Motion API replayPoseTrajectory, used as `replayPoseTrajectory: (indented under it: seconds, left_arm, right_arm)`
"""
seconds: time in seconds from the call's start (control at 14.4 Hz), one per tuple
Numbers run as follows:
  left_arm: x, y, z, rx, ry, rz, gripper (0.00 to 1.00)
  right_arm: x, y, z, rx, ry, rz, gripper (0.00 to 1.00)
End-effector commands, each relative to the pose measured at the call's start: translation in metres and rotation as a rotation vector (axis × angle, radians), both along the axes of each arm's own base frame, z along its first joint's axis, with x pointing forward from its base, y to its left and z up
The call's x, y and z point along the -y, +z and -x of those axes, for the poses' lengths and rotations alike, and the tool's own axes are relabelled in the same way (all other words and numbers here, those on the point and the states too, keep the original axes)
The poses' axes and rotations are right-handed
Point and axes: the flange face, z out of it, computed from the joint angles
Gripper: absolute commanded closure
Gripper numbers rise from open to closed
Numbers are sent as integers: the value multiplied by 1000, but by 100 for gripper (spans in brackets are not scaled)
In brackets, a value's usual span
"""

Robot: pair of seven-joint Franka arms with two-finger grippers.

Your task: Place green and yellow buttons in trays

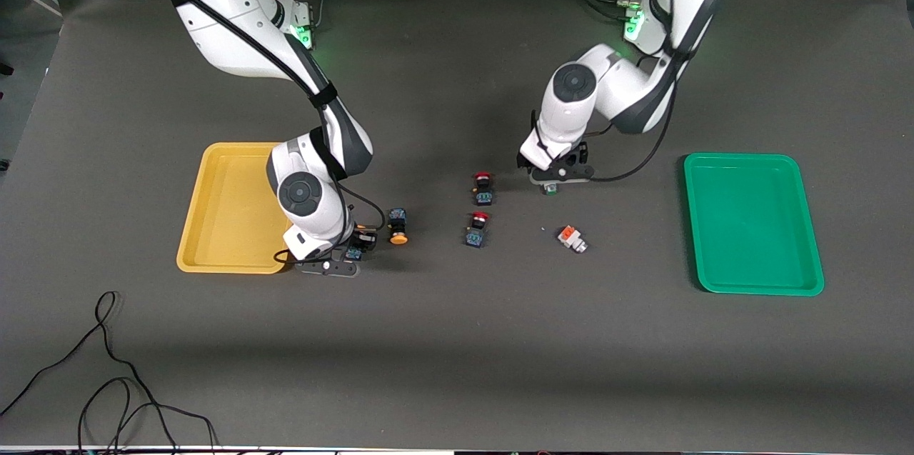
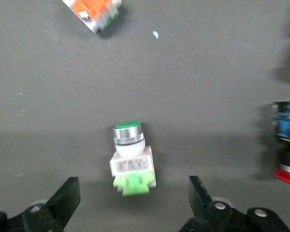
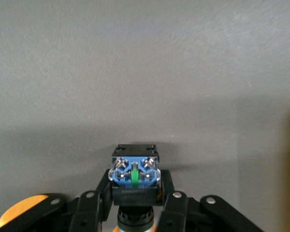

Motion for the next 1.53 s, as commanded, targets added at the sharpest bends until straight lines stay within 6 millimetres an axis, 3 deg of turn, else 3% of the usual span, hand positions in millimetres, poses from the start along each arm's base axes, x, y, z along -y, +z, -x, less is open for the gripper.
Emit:
replayPoseTrajectory:
  seconds: [0.0,0.07,0.21,0.35,0.42,0.56,0.69,0.83,0.97,1.04,1.25,1.46]
  left_arm:
    - [0,0,-7,21,21,-8,2]
    - [0,-3,-6,17,22,-10,15]
    - [-1,-4,-7,16,25,-11,67]
    - [-2,-3,-9,17,31,-10,95]
    - [-5,-2,-12,18,37,-11,100]
    - [-5,10,-21,33,52,-10,100]
    - [-8,62,-46,81,89,-13,100]
    - [-2,127,-69,43,143,-58,100]
    - [4,189,-86,-17,157,-36,100]
    - [-2,216,-93,-59,148,-23,100]
    - [-63,266,-113,-107,134,0,100]
    - [-176,281,-135,-183,84,-9,100]
  right_arm:
    - [27,62,-7,-8,-50,1,100]
    - [41,85,-8,-24,-57,7,100]
    - [81,131,-8,-53,-45,10,100]
    - [135,167,-8,-88,6,12,100]
    - [168,179,-8,-105,40,8,100]
    - [233,179,-2,-124,100,-27,100]
    - [289,156,8,-99,142,-33,100]
    - [312,118,23,-57,169,-35,100]
    - [314,85,39,-32,157,-16,100]
    - [315,68,47,-20,157,4,100]
    - [316,36,53,-25,164,54,100]
    - [318,21,56,-13,155,74,100]
